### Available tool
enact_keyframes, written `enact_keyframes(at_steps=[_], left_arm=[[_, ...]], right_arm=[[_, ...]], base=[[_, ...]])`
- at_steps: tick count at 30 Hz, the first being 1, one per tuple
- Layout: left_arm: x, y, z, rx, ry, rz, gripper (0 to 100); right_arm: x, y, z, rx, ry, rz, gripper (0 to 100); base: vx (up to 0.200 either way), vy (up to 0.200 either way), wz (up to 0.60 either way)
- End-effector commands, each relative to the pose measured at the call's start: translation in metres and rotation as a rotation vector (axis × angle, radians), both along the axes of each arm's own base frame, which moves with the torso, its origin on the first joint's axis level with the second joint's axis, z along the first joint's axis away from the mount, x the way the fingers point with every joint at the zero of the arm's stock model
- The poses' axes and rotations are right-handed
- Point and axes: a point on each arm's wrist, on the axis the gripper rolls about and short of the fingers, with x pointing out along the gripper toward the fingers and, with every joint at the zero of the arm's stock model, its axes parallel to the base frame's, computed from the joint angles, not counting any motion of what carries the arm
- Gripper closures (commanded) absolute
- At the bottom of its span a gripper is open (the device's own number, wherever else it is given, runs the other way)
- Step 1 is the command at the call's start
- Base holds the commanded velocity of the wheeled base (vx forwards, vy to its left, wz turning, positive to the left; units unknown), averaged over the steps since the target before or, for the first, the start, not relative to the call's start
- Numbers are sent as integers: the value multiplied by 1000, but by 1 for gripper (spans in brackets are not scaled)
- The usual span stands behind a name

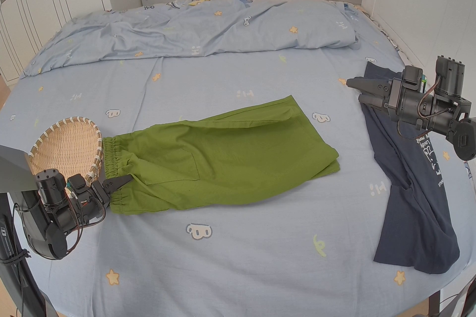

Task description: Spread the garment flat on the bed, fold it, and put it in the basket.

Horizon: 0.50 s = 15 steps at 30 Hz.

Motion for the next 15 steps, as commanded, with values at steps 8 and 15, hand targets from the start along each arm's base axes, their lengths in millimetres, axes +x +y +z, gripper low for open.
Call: enact_keyframes(at_steps=[8, 15], left_arm=[[-33, 14, -1, -61, 53, -79, 0], [-27, 18, -1, -63, 35, -79, 0]], right_arm=[[1, 0, -1, -1, 2, 0, 0], [0, 0, -1, 0, 3, -1, 0]], base=[[0, 0, 0], [0, 0, 0]])
